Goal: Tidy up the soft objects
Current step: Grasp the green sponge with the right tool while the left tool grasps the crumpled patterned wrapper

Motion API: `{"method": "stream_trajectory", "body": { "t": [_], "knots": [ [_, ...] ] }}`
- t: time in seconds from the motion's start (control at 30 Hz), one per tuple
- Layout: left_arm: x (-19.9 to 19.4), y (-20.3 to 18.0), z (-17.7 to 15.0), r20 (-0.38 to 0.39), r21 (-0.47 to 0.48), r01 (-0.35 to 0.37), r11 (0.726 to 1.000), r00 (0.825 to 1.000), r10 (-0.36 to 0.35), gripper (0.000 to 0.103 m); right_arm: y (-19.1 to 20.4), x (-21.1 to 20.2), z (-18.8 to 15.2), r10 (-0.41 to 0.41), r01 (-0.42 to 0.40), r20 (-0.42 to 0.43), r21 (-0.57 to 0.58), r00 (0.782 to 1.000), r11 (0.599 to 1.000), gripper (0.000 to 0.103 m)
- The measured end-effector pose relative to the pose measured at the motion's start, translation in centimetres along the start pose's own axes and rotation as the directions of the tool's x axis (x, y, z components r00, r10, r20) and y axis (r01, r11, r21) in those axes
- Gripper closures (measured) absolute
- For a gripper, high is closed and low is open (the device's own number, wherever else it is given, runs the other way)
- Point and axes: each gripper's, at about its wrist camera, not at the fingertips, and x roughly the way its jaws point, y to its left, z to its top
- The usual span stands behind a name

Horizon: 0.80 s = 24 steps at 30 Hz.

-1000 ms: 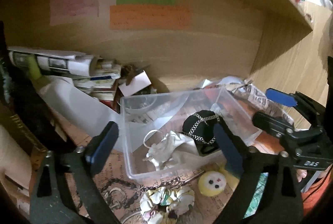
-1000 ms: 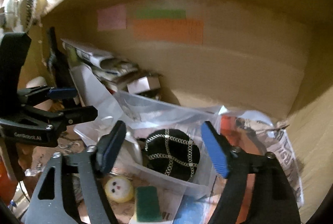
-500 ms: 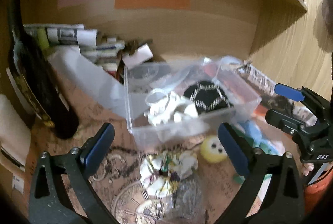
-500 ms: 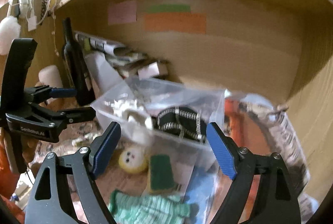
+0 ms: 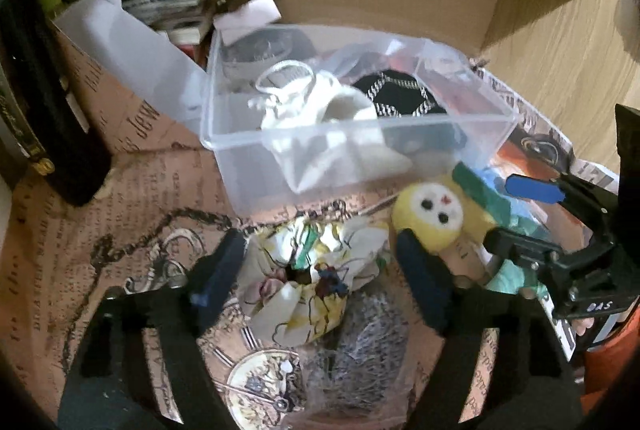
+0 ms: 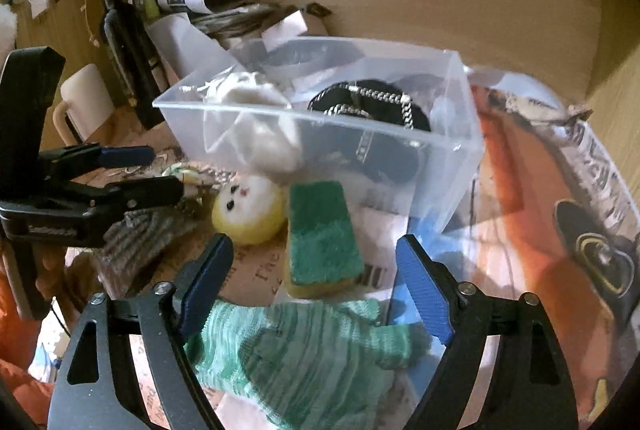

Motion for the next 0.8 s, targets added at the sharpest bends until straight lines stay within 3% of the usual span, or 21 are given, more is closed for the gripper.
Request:
{"method": "stream_trajectory", "body": {
  "t": [0.27, 0.63, 0.8],
  "knots": [
    [0.1, 0.4, -0.5, -0.010, -0.025, 0.040, 0.999, 0.999, -0.040, 0.057, -0.2, 1.1, -0.3, 0.036, -0.036, -0.044, 0.012, 0.998, 0.999, 0.070],
    [-1.8, 0.1, 0.1, 0.036, -0.011, 0.059, 0.998, 0.998, -0.059, 0.088, 0.0, -0.5, 0.1, 0.002, -0.002, 0.041, 0.006, 0.999, 1.000, 0.070],
    [-2.8, 0.2, 0.5, 0.077, -0.018, 0.043, 0.999, 0.996, -0.041, 0.093, -0.2, -2.0, 0.6, -0.008, 0.007, 0.087, 0.011, 0.996, 1.000, 0.070]
  ]
}}
